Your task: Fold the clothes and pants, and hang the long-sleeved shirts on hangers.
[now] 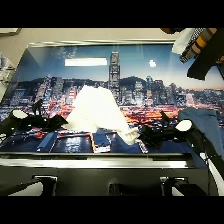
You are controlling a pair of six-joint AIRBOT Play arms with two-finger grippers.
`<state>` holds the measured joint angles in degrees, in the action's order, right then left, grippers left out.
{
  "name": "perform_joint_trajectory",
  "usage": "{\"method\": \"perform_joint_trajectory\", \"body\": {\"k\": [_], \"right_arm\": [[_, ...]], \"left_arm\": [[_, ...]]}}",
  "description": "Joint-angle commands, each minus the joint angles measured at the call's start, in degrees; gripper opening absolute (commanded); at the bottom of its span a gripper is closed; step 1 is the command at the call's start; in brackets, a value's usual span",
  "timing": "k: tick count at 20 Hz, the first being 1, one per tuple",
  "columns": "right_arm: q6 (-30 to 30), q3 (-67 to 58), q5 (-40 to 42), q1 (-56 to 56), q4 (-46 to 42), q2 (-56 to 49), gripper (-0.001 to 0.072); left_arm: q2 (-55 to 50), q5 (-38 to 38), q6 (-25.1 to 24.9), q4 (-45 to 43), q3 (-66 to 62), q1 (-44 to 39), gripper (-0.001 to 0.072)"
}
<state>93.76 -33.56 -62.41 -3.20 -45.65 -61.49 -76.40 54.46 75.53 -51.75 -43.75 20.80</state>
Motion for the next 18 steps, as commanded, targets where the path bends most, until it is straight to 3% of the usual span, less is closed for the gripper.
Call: {"method": "perform_joint_trajectory", "body": {"k": [1, 3, 4, 5, 6, 10, 12, 14, 18], "right_arm": [[1.25, -0.09, -0.44, -0.04, -0.04, 1.27, 0.0027], [1.22, -0.35, -0.46, -0.04, -0.04, 2.27, 0.0027], [1.2, -0.66, -0.46, -0.04, -0.07, 2.84, 0.0027], [1.2, -1.14, -0.42, -0.04, -0.07, 3.28, 0.0027], [0.66, -2.05, -0.33, -0.04, -0.11, 3.72, 0.0027], [-3.19, -12.76, -0.79, -0.04, -6.45, 4.13, 0.0026], [-3.56, -22.75, -1.79, -0.04, -14.91, 4.37, 0.0026], [-3.56, -32.83, -2.75, -0.04, -23.43, 5.29, 0.0026], [-5.05, -49.9, -2.75, -0.04, -34.1, 10.36, 0.0026]], "left_arm": [[-3.74, -3.37, -2.32, 4.5, 0.83, 0.07, 0.0537], [-4.81, -4.22, -3.67, 7.63, 0.83, 0.04, 0.0486], [-5.05, -4.13, -5.7, 10.29, 0.83, 0.07, 0.0336], [-5.03, -3.89, -7.8, 12.92, 0.76, 0.07, 0.0128], [-4.94, -3.1, -9.51, 15.85, 0.24, 0.07, 0.0016], [-1.31, 2.45, -10.6, 18.69, -8.41, 0.09, 0.0013], [3.58, 2.91, -7.15, 16.26, -15.5, 0.22, 0.0012], [9.42, 2.54, -0.87, 9.18, -23.91, 0.2, 0.0012], [21.27, 2.32, 17.73, -9.81, -39.41, 0.2, 0.0012]]}}
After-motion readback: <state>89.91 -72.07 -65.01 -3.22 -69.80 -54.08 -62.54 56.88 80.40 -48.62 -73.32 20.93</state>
